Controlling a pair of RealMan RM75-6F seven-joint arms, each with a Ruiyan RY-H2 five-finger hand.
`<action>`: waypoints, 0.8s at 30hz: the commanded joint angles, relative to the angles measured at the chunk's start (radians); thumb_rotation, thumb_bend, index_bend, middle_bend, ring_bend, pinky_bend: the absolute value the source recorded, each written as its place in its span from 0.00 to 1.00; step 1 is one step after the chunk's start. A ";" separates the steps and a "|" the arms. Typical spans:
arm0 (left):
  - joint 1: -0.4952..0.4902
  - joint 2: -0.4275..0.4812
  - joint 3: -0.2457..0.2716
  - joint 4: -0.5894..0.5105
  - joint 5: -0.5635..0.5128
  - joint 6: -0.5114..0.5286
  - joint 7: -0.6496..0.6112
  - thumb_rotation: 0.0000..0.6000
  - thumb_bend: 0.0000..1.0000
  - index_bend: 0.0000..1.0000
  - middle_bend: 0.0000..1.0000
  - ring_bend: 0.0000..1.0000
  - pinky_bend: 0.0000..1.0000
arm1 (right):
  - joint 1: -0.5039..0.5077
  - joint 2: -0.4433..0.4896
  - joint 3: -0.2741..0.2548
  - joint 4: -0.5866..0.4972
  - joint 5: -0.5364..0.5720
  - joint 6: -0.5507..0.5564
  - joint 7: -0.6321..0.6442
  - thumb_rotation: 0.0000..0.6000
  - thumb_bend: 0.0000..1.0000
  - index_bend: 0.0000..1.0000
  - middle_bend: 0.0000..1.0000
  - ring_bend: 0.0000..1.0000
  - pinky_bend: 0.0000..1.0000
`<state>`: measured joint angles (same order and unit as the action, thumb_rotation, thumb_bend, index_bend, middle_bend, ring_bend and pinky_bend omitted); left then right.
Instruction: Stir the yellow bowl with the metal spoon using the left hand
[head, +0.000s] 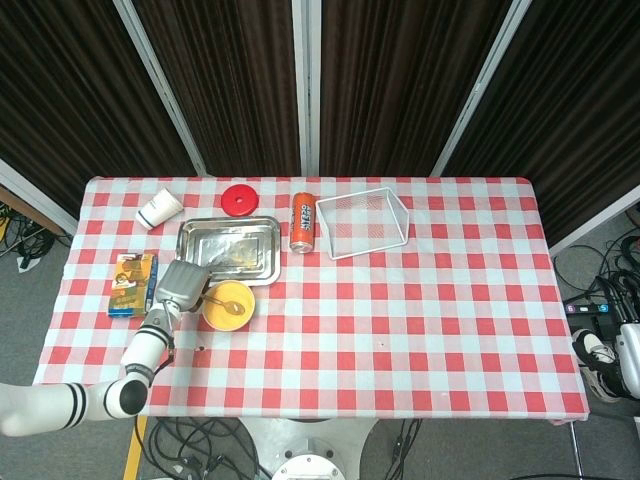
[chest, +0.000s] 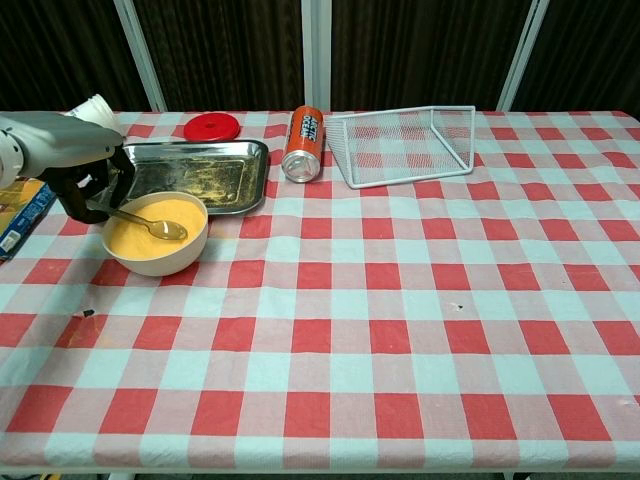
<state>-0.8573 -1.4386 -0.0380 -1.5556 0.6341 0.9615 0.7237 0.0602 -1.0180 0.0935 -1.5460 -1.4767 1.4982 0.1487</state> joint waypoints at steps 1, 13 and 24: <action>0.000 0.002 0.001 -0.002 0.002 0.004 0.001 1.00 0.38 0.64 0.91 0.85 0.89 | -0.001 0.000 0.000 0.001 0.000 0.001 0.001 1.00 0.12 0.00 0.11 0.00 0.03; 0.014 -0.010 0.037 -0.027 0.121 0.200 0.126 1.00 0.40 0.65 0.91 0.85 0.89 | -0.004 0.001 0.000 0.001 -0.007 0.011 0.002 1.00 0.12 0.00 0.12 0.00 0.03; 0.056 -0.141 0.140 0.113 0.350 0.376 0.364 1.00 0.40 0.66 0.91 0.86 0.89 | -0.005 0.002 0.000 -0.006 -0.005 0.010 -0.003 1.00 0.12 0.00 0.12 0.00 0.03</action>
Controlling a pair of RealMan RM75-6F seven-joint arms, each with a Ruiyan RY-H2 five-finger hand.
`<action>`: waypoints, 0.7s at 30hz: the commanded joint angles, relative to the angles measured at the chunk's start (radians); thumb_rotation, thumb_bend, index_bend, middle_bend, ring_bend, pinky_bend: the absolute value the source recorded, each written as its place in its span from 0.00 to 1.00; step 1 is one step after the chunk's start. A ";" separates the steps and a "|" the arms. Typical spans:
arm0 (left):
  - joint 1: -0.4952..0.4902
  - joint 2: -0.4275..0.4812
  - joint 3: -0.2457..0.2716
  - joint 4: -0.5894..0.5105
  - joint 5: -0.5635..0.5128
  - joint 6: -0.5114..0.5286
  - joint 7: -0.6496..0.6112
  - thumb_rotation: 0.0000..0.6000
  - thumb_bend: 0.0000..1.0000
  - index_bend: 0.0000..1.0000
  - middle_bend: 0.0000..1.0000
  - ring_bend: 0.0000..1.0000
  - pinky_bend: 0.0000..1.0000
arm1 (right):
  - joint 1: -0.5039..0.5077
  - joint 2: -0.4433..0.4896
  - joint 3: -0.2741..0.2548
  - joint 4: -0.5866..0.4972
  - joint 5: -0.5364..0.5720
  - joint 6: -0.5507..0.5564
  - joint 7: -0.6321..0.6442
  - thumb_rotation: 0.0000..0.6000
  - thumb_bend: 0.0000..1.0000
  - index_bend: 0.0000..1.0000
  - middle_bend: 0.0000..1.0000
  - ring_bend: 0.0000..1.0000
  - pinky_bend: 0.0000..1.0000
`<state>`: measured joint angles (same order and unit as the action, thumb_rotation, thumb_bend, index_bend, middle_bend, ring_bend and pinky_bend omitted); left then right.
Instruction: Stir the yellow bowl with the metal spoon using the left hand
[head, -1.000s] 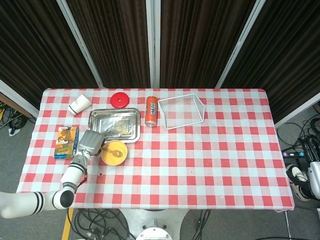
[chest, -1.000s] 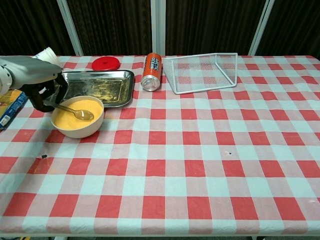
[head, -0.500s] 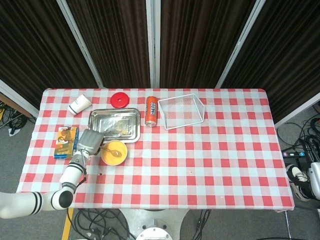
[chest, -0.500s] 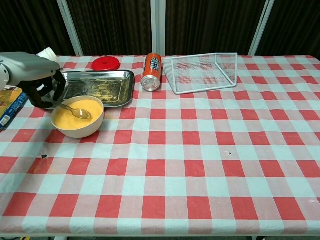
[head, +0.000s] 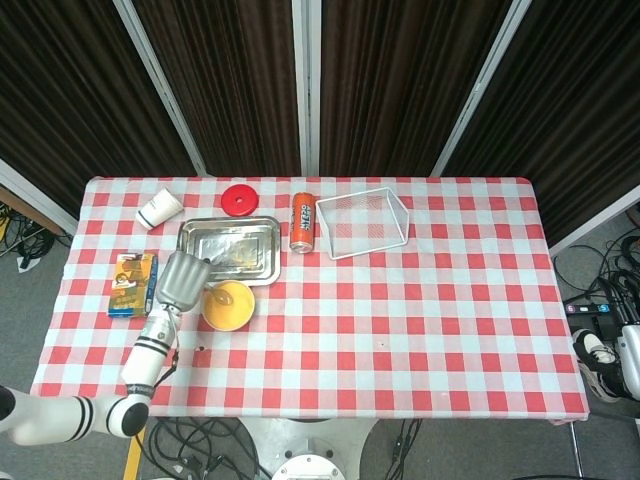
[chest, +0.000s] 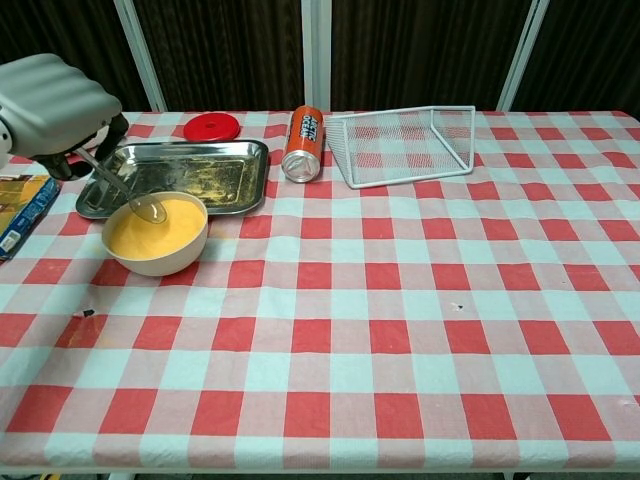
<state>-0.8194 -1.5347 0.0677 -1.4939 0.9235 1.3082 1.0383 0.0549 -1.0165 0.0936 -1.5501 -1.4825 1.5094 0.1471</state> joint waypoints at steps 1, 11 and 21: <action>0.022 -0.056 0.041 0.066 0.076 0.031 0.060 1.00 0.40 0.66 0.91 0.86 0.89 | 0.001 0.000 0.000 -0.003 0.001 -0.002 -0.002 1.00 0.12 0.00 0.12 0.00 0.03; 0.080 -0.130 0.014 0.168 0.157 0.088 0.106 1.00 0.40 0.67 0.92 0.86 0.90 | -0.002 0.002 0.000 -0.011 0.003 -0.001 -0.010 1.00 0.12 0.00 0.12 0.00 0.03; 0.106 -0.146 -0.023 0.209 0.183 0.083 0.183 1.00 0.40 0.67 0.92 0.86 0.90 | 0.002 0.004 0.001 -0.021 0.005 -0.007 -0.022 1.00 0.12 0.00 0.12 0.00 0.03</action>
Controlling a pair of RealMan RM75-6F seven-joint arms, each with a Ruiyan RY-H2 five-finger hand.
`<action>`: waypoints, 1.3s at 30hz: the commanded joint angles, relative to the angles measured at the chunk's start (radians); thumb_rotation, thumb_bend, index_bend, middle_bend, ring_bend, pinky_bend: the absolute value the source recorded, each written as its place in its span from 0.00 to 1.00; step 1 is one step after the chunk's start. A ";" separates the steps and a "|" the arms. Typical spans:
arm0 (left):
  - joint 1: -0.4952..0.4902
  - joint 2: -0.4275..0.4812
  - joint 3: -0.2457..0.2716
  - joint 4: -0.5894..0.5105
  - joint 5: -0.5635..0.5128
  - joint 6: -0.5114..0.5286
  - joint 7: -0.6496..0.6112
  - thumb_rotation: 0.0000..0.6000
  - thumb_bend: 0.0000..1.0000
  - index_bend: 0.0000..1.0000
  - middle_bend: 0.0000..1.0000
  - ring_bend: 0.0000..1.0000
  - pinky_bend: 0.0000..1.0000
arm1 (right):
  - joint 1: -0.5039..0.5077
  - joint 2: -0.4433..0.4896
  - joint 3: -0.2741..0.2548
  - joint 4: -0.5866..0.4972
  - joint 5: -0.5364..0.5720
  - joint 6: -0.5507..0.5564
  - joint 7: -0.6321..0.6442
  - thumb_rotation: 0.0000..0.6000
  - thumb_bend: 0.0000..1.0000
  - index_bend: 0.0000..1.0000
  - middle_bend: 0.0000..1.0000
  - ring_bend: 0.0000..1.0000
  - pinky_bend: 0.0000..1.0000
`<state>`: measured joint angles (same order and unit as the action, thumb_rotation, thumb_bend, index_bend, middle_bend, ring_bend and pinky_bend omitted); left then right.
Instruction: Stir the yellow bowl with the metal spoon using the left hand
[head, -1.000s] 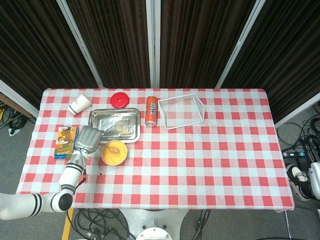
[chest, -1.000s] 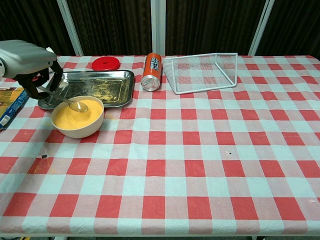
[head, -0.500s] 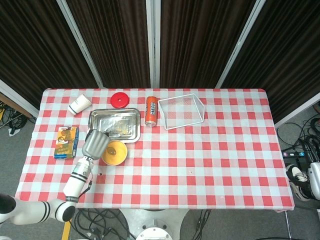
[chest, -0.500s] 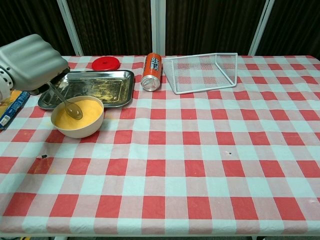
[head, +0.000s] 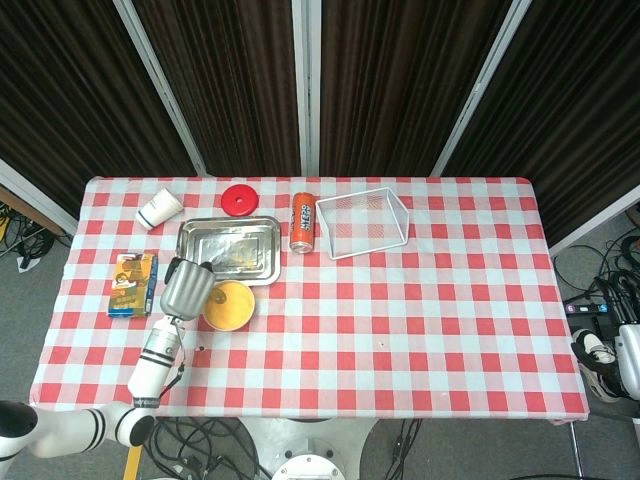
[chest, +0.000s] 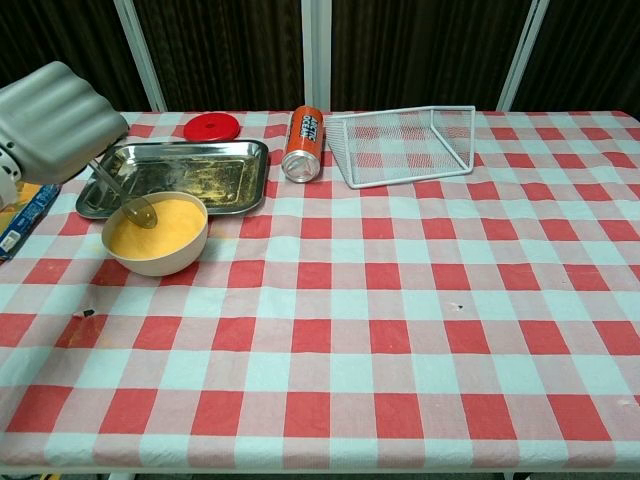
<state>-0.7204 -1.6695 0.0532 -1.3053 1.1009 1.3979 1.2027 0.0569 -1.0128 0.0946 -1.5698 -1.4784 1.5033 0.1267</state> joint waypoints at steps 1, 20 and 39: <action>0.008 -0.015 -0.008 0.028 0.009 -0.011 0.024 1.00 0.40 0.67 0.92 0.86 0.90 | 0.000 0.001 0.000 -0.002 0.001 -0.001 -0.003 1.00 0.12 0.00 0.12 0.00 0.03; 0.062 -0.072 -0.051 -0.006 0.045 -0.083 -0.026 1.00 0.40 0.67 0.92 0.86 0.90 | -0.004 -0.002 -0.003 0.001 0.006 -0.003 0.001 1.00 0.12 0.00 0.12 0.00 0.03; 0.080 0.164 -0.214 -0.253 -0.166 -0.241 -0.318 1.00 0.40 0.68 0.92 0.86 0.89 | -0.005 -0.005 -0.003 0.001 -0.001 0.003 0.003 1.00 0.12 0.00 0.12 0.00 0.03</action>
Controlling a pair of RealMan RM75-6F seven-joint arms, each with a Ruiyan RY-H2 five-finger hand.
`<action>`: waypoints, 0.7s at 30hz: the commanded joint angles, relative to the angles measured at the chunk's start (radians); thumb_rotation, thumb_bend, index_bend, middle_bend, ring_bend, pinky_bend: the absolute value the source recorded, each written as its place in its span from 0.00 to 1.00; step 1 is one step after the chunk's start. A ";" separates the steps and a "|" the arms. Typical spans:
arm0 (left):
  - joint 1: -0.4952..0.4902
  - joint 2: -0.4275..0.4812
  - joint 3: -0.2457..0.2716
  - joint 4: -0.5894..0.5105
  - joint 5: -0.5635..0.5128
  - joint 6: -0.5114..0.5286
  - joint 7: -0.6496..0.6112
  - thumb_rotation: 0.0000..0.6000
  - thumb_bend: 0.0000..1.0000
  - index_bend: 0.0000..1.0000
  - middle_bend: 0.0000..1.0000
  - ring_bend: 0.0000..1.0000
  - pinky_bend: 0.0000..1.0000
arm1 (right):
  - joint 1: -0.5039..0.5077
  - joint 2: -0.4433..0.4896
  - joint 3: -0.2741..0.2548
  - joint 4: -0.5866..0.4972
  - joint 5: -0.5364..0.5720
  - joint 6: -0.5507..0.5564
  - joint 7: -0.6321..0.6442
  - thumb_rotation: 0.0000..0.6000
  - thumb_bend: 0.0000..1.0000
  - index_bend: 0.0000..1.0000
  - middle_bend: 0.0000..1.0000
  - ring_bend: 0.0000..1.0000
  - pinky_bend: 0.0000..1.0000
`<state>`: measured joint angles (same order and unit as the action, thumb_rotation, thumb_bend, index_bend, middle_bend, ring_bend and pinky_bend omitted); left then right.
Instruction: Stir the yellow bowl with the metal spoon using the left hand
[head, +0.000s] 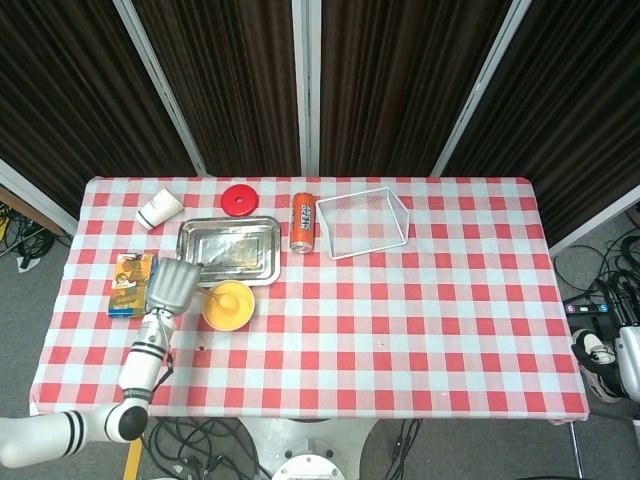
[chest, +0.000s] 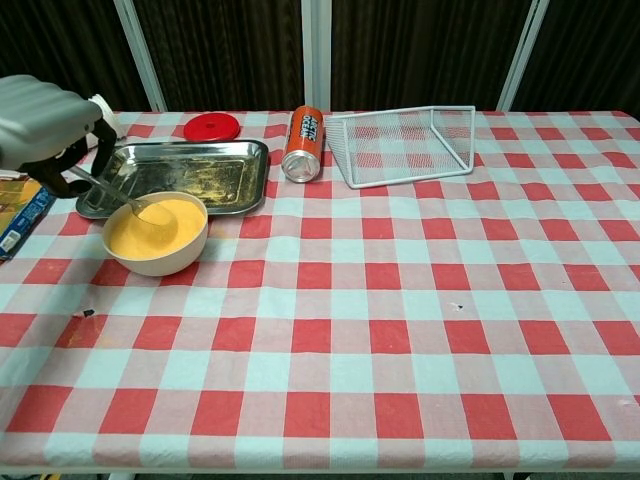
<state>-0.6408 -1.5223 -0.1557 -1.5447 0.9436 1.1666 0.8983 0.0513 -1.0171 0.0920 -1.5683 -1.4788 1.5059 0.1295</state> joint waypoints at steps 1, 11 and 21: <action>-0.001 0.020 -0.004 -0.015 -0.008 -0.010 -0.019 1.00 0.40 0.68 0.92 0.86 0.89 | 0.001 0.000 0.000 -0.001 -0.001 0.000 0.000 1.00 0.12 0.00 0.12 0.00 0.03; -0.014 -0.072 0.087 0.143 0.155 0.113 0.121 1.00 0.40 0.68 0.92 0.86 0.89 | -0.001 0.004 -0.002 -0.009 -0.004 0.002 -0.005 1.00 0.12 0.00 0.12 0.00 0.03; 0.007 -0.195 0.177 0.376 0.356 0.203 0.216 1.00 0.40 0.68 0.93 0.86 0.90 | -0.007 0.004 -0.005 -0.014 -0.006 0.007 -0.007 1.00 0.12 0.00 0.12 0.00 0.03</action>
<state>-0.6424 -1.6941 0.0047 -1.1940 1.2801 1.3544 1.0936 0.0448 -1.0126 0.0870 -1.5823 -1.4848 1.5134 0.1229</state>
